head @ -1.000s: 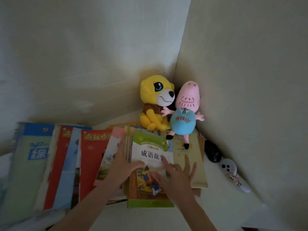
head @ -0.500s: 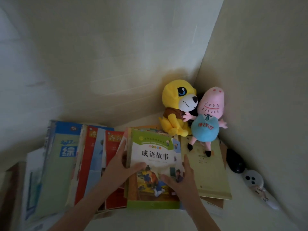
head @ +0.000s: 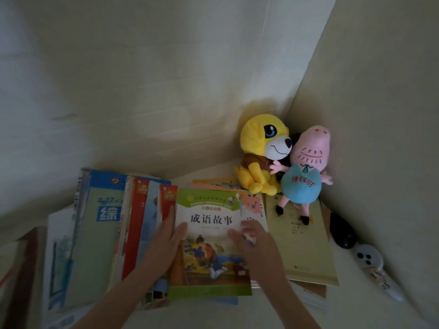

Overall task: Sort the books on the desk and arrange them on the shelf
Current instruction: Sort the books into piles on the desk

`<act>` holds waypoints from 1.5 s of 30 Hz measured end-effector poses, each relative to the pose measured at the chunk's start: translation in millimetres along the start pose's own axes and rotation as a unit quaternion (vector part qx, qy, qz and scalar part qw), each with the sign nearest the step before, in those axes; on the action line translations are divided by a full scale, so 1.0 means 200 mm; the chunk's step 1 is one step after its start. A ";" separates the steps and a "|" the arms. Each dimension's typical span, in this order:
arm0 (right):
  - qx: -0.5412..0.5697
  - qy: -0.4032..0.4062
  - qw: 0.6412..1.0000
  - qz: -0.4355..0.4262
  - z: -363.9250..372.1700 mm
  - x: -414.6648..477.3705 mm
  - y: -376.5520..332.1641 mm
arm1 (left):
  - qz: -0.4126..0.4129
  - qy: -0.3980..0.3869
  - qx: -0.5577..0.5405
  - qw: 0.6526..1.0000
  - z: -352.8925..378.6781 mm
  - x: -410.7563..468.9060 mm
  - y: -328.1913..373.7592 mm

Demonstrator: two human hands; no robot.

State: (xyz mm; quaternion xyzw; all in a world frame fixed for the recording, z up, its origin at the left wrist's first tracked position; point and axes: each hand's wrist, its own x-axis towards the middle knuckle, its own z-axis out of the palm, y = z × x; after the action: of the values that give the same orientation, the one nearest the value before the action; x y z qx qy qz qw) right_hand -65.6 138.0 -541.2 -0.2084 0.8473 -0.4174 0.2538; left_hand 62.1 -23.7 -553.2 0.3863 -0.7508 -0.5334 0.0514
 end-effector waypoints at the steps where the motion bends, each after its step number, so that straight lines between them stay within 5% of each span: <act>1: 0.012 0.012 1.000 -0.003 -0.02 0.06 -0.02 | 0.006 0.002 -0.008 1.000 0.00 0.00 0.00; 8: 0.033 0.018 0.999 0.009 0.03 0.42 -0.08 | 0.047 -0.031 -0.072 0.996 -0.04 -0.01 0.03; 19: 0.213 0.056 0.975 0.020 0.05 0.33 0.03 | 0.033 -0.067 -0.060 0.995 -0.09 0.00 0.04; 27: 0.248 0.004 0.967 0.052 0.06 0.24 -0.02 | -0.048 -0.050 -0.163 0.984 -0.12 0.05 0.07; 29: 0.280 -0.061 0.956 0.063 0.05 0.21 0.00 | -0.070 -0.056 -0.143 0.986 -0.13 0.08 0.09; 34: 0.214 -0.056 0.972 0.076 0.13 0.18 0.06 | -0.124 -0.066 -0.152 0.978 -0.10 0.14 0.14; 45: 0.014 -0.095 0.993 0.066 0.03 0.11 0.05 | -0.082 -0.026 -0.166 0.982 -0.05 0.14 0.13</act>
State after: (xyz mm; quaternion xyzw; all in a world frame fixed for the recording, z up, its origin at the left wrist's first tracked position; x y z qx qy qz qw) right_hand -80.4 126.4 -558.3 -0.1875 0.8252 -0.3898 0.3633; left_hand 34.7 -45.9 -536.9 0.4182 -0.6188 -0.6630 0.0512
